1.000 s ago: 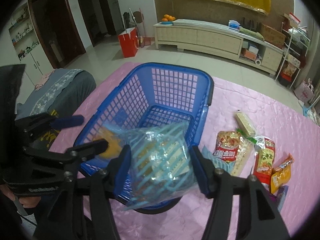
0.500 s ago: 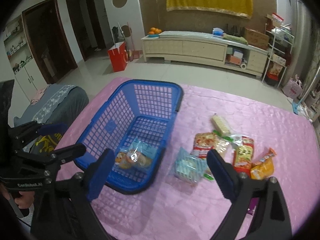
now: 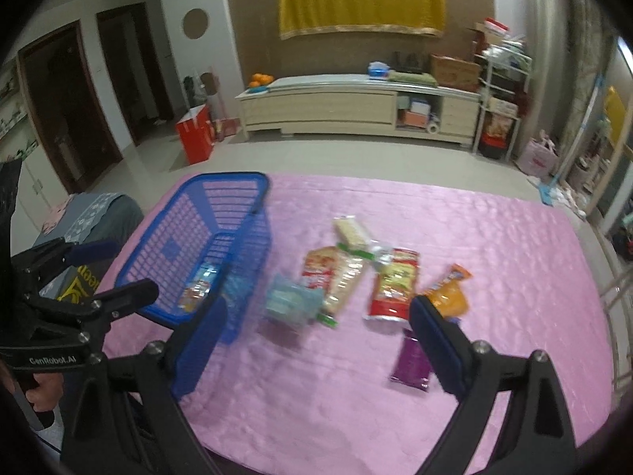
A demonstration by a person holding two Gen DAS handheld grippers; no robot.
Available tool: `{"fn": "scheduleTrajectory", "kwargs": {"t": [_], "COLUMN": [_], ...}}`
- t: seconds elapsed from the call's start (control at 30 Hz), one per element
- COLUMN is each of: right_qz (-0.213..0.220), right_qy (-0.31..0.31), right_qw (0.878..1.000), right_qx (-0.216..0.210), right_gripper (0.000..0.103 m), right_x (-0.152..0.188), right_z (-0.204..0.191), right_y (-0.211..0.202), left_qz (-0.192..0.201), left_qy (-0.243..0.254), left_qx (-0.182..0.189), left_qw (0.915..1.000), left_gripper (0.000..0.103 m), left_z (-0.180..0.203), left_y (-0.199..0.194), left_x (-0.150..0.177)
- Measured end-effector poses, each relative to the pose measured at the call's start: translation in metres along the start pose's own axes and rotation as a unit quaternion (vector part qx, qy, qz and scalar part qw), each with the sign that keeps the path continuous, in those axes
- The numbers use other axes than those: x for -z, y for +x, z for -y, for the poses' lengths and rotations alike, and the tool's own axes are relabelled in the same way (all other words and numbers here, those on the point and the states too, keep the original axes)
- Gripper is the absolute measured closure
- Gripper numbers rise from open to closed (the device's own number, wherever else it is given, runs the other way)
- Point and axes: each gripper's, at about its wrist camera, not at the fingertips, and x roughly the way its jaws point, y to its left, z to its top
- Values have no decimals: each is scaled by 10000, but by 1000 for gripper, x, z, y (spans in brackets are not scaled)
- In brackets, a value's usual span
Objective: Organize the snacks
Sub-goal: 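Grasp a second cake pack with the left tool while the right tool reaches toward the blue tube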
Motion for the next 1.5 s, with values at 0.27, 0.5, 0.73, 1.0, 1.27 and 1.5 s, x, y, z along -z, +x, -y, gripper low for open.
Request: {"fn": "scheduleTrajectory", "kwargs": {"t": [0.27,0.5,0.73,1.0,1.27,1.5], "right_qz": [-164,-331,-569,-809,-1099,-1120], "right_qy": [186,340,222,328,500,706], "right_qw": [9994,9988,9981,9961,9926,9911], "right_qx": [251,124,115,114,155,148], "right_gripper": [8,8,8,8,8,8], "right_x": [21,38,45,53,65,71], "right_z": [49,89,105,121,130,137], "right_y": [10,30,61,88,120,129], "left_qz": [-187,-466,-599,-972,-1331,-1495], "left_qy": [239,309,197,45,306,268], "left_qx": [4,-161,-295,-329,-671,-1234], "left_qw": [9995,9983,9976,9947,9884,9807], "left_gripper": [23,23,23,23,23,23], "left_z": [48,77,81,83,83,66], "left_y": [37,74,95,137,189,229], "left_x": [-4,4,9,10,14,16]}}
